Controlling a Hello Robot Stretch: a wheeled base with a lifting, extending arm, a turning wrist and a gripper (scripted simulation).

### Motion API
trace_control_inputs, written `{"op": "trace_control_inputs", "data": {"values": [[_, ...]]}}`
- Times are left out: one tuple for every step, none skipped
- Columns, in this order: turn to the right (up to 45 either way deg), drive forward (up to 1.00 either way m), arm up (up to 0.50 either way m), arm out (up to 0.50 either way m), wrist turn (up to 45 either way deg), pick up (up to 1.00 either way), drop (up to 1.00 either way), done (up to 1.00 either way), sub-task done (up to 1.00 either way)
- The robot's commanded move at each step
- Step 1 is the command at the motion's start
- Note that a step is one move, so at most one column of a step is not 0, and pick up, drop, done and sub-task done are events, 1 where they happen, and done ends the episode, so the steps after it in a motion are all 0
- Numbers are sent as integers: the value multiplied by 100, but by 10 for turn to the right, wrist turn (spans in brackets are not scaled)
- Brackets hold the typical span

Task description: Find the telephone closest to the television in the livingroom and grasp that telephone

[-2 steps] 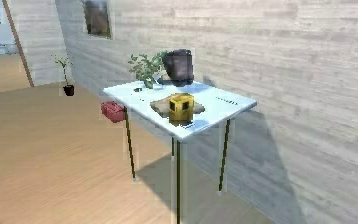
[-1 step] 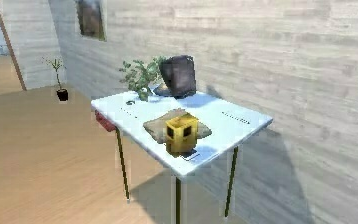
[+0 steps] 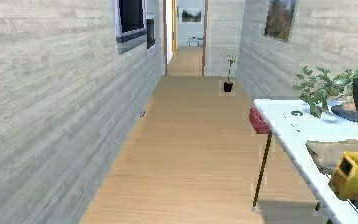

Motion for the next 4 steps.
{"op": "trace_control_inputs", "data": {"values": [[-390, 0, 0, 0, 0, 0, 0, 0, 0], [-60, 0, 0, 0, 0, 0, 0, 0, 0], [450, 0, 0, 0, 0, 0, 0, 0, 0], [120, 0, 0, 0, 0, 0, 0, 0, 0]]}}
